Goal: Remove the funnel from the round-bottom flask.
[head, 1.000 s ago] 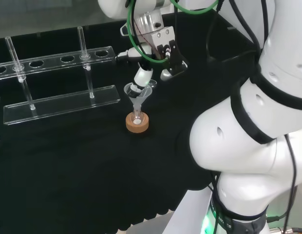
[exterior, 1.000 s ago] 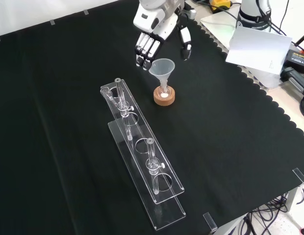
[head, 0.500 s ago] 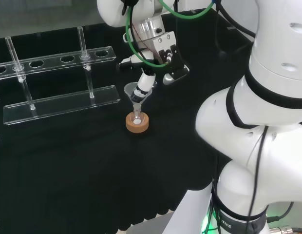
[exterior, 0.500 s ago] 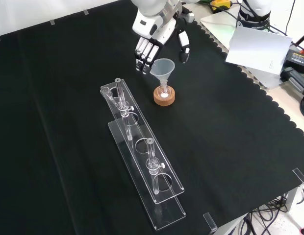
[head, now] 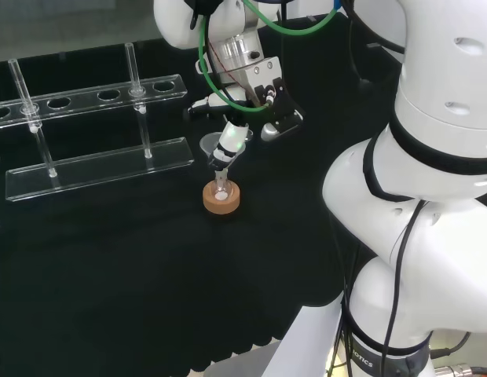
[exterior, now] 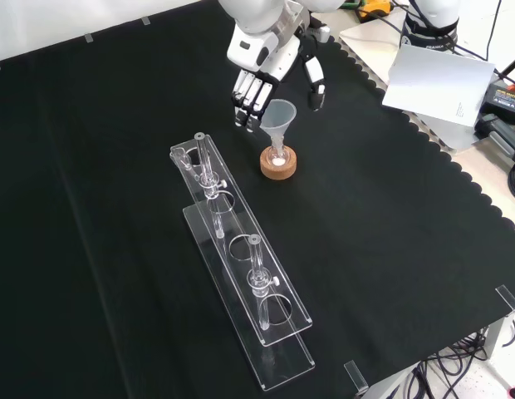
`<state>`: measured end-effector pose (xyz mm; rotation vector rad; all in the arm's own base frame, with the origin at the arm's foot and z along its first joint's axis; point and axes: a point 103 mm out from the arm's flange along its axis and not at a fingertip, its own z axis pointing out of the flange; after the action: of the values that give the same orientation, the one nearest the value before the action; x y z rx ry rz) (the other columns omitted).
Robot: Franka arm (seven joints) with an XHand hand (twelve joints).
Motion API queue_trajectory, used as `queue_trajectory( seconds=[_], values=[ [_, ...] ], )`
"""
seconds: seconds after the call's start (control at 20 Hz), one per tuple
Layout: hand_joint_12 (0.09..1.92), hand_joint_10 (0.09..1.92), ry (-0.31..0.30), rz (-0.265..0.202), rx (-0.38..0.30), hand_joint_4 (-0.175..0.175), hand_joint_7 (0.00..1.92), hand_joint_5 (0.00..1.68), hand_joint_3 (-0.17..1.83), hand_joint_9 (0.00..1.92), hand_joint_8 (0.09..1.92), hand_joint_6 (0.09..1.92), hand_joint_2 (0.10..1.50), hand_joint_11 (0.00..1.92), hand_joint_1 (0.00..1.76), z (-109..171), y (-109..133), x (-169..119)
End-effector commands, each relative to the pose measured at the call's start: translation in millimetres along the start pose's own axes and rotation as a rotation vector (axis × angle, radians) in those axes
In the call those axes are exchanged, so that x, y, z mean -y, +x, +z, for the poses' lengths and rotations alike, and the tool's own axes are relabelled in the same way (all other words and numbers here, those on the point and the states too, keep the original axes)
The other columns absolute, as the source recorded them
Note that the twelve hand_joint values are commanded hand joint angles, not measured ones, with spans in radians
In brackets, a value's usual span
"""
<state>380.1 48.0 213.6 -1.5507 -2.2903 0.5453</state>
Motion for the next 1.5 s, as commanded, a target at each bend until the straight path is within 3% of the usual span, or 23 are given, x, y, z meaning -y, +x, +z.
queue_trajectory(
  seconds=[0.05,0.8,1.5],
  values=[
    [1.57,0.88,-0.027,0.005,0.027,0.079,0.06,0.13,0.51,0.00,0.09,0.09,0.52,0.20,0.74,-10,-7,1],
    [1.56,0.90,-0.009,0.001,0.016,0.077,0.00,0.16,0.50,0.02,0.33,0.09,0.52,0.22,0.73,-1,-7,-4],
    [1.55,0.89,0.013,0.021,0.016,0.073,0.00,0.19,0.50,0.05,0.41,0.09,0.52,0.24,0.74,17,-14,-14]
  ],
)
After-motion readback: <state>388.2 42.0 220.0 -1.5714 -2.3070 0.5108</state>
